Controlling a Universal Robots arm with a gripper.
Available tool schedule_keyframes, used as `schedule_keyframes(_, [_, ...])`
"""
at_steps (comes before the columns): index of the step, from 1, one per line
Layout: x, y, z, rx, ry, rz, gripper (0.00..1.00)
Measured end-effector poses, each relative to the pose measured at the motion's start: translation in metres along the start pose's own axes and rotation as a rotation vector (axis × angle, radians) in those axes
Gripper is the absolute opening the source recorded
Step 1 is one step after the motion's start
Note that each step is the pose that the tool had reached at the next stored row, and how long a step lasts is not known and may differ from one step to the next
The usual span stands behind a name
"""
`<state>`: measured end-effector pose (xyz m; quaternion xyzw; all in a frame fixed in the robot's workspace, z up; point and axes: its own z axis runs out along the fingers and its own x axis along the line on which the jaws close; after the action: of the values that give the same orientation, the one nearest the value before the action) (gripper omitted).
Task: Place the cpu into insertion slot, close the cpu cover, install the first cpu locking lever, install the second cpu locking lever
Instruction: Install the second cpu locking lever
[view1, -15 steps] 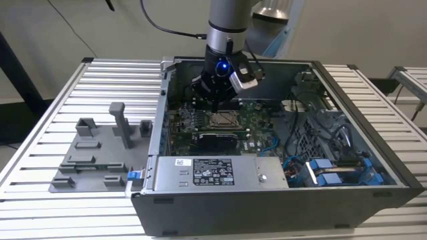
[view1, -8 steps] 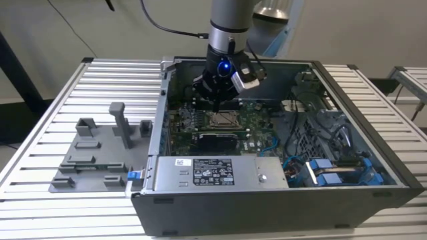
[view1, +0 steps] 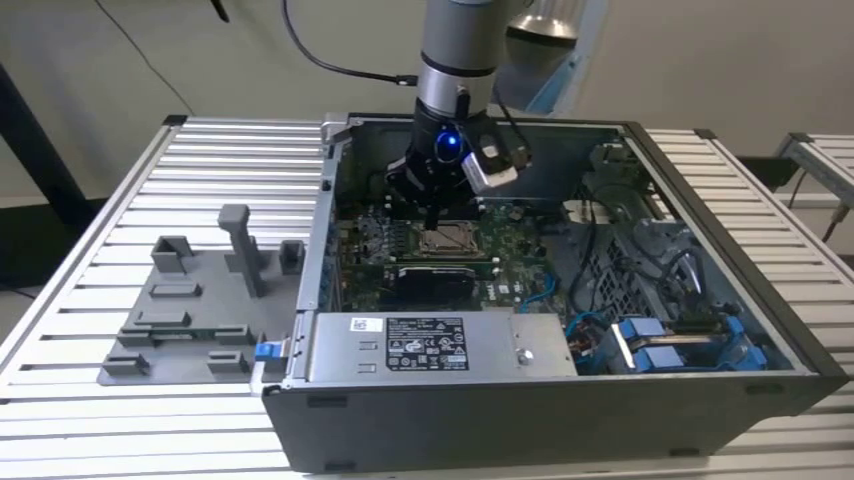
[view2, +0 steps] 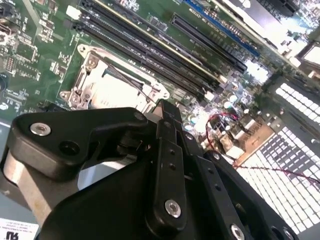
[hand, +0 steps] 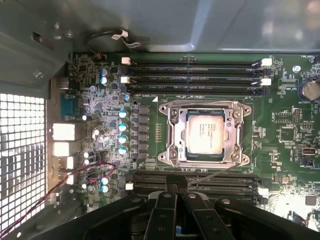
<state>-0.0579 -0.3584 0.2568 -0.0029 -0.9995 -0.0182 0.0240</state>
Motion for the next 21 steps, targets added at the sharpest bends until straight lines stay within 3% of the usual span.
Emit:
schedule_keyframes(5, [0.0015,-0.0003,0.0092,-0.0006,-0.0002,0.001,0.11])
schedule_keyframes(7, [0.0018,-0.0001,0.0139,-0.0032,-0.0028,0.000,0.11])
schedule_keyframes(11, [0.0061,-0.0006,0.0206,-0.0017,-0.0012,0.001,0.11])
schedule_keyframes(21, [0.0134,-0.0004,0.0316,-0.0022,-0.0014,0.001,0.11])
